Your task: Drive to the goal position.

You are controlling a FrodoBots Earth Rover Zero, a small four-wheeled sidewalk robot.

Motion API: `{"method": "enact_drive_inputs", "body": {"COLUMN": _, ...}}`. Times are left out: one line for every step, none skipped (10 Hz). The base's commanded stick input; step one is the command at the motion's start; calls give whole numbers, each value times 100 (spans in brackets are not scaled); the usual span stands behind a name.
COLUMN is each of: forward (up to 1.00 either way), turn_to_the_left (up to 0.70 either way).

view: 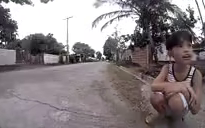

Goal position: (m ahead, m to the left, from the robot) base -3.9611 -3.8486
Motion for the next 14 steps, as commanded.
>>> {"method": "enact_drive_inputs", "body": {"forward": 0, "turn_to_the_left": -45}}
{"method": "enact_drive_inputs", "body": {"forward": 0, "turn_to_the_left": -45}}
{"method": "enact_drive_inputs", "body": {"forward": 0, "turn_to_the_left": -45}}
{"method": "enact_drive_inputs", "body": {"forward": 0, "turn_to_the_left": -45}}
{"method": "enact_drive_inputs", "body": {"forward": 0, "turn_to_the_left": -45}}
{"method": "enact_drive_inputs", "body": {"forward": 0, "turn_to_the_left": -45}}
{"method": "enact_drive_inputs", "body": {"forward": 0, "turn_to_the_left": -45}}
{"method": "enact_drive_inputs", "body": {"forward": 0, "turn_to_the_left": -45}}
{"method": "enact_drive_inputs", "body": {"forward": 0, "turn_to_the_left": -45}}
{"method": "enact_drive_inputs", "body": {"forward": 0, "turn_to_the_left": -45}}
{"method": "enact_drive_inputs", "body": {"forward": 0, "turn_to_the_left": -45}}
{"method": "enact_drive_inputs", "body": {"forward": 0, "turn_to_the_left": -45}}
{"method": "enact_drive_inputs", "body": {"forward": 0, "turn_to_the_left": -45}}
{"method": "enact_drive_inputs", "body": {"forward": 0, "turn_to_the_left": -45}}
